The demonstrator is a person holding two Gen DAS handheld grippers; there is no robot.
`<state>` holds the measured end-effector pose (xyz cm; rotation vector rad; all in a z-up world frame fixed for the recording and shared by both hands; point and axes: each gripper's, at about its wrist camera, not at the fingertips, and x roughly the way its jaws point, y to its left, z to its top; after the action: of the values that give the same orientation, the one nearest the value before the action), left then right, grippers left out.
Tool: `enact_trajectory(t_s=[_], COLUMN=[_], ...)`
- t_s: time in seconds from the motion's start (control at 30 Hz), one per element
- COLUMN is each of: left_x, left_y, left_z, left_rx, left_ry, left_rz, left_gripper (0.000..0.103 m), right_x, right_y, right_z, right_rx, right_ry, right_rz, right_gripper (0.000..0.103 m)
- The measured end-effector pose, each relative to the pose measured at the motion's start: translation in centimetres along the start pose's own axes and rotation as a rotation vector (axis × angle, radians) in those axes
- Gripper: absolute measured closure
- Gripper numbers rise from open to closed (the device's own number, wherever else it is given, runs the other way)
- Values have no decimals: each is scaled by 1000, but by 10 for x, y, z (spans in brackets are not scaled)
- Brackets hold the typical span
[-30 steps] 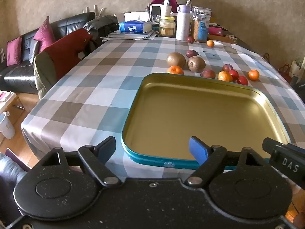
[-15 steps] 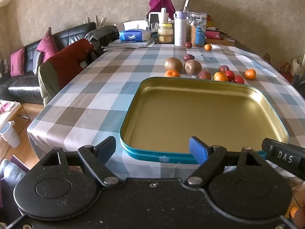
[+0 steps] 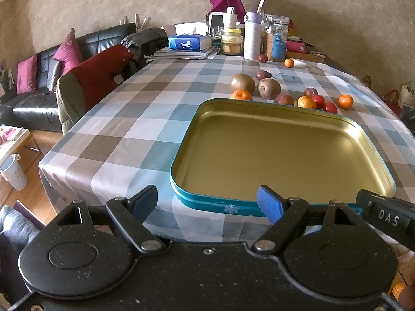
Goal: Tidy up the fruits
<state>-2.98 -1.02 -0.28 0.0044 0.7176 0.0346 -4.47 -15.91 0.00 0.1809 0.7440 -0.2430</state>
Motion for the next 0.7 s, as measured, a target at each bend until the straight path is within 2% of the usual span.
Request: enact_trajectory(t_s=[0.7], left_x=[2], left_y=[-1], left_z=[-2], left_rx=[-3], left_ry=[12], left_rz=[-1], left_gripper=[19], right_x=[4], right_y=[3], right_z=[-1], right_rx=[-24], right_ry=[22], right_rz=[-9], right_gripper=[54])
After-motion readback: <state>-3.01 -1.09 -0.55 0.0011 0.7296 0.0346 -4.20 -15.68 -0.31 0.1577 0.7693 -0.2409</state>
